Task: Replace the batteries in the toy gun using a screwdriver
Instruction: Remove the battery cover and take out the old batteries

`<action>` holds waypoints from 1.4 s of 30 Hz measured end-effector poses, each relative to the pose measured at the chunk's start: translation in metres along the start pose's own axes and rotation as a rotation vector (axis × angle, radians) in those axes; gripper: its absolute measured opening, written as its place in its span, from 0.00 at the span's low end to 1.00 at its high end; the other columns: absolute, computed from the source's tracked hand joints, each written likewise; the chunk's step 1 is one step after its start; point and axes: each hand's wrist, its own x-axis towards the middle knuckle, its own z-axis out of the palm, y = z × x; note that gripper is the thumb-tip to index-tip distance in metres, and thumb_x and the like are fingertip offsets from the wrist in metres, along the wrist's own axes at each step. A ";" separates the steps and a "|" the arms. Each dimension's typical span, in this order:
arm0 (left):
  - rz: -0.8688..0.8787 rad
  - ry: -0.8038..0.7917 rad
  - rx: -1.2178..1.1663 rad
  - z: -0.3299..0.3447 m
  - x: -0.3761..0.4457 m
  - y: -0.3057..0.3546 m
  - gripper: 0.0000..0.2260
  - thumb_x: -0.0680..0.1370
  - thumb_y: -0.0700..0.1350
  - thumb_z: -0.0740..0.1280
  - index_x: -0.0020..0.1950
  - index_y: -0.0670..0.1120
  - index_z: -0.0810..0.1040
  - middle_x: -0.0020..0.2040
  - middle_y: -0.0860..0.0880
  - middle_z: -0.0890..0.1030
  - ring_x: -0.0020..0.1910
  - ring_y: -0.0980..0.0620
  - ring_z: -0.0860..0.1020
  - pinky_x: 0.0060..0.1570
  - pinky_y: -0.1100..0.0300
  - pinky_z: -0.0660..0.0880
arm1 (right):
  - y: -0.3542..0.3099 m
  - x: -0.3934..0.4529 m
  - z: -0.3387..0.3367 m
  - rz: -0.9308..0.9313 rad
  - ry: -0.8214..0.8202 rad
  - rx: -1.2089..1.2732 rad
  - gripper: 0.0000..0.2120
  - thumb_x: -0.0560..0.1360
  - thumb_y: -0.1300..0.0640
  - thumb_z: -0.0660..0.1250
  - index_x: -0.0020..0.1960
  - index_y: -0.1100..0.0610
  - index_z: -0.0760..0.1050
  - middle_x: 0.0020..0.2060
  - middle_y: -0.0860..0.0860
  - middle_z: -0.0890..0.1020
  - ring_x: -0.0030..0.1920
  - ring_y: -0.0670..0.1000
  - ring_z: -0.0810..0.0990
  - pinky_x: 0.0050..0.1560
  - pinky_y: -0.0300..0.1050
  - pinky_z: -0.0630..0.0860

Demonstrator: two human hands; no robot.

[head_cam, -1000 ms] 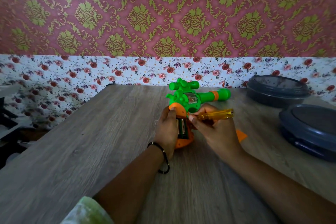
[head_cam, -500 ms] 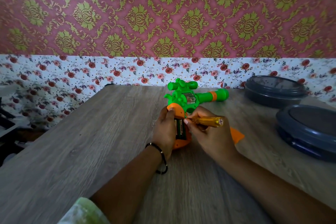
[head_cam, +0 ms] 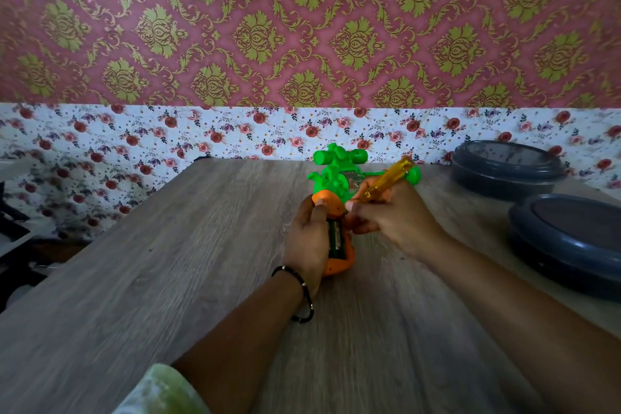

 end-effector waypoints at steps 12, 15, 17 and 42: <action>0.008 -0.004 0.021 -0.002 -0.005 0.006 0.12 0.84 0.48 0.55 0.48 0.55 0.76 0.46 0.46 0.82 0.45 0.45 0.81 0.47 0.51 0.77 | -0.030 0.029 -0.012 0.279 -0.286 -0.086 0.05 0.73 0.68 0.65 0.39 0.64 0.74 0.31 0.61 0.81 0.30 0.57 0.82 0.32 0.44 0.80; 0.012 -0.008 0.014 -0.002 -0.006 0.007 0.10 0.82 0.52 0.57 0.50 0.55 0.77 0.46 0.46 0.82 0.45 0.44 0.82 0.48 0.48 0.80 | -0.035 0.040 -0.011 0.346 -0.363 -0.121 0.04 0.73 0.68 0.65 0.39 0.64 0.75 0.28 0.59 0.81 0.29 0.56 0.82 0.32 0.44 0.80; 0.019 -0.005 0.019 -0.001 -0.006 0.006 0.10 0.79 0.55 0.58 0.50 0.57 0.78 0.46 0.45 0.83 0.47 0.42 0.82 0.52 0.40 0.79 | -0.038 0.047 -0.010 0.393 -0.391 -0.157 0.04 0.73 0.66 0.63 0.40 0.65 0.75 0.26 0.57 0.80 0.28 0.55 0.81 0.31 0.43 0.79; -0.028 0.002 0.049 -0.002 0.004 -0.002 0.12 0.84 0.52 0.54 0.54 0.51 0.77 0.53 0.38 0.81 0.49 0.41 0.80 0.54 0.41 0.77 | 0.025 -0.034 0.018 -0.295 0.150 -0.230 0.10 0.68 0.66 0.70 0.41 0.52 0.80 0.34 0.49 0.82 0.35 0.38 0.78 0.38 0.30 0.72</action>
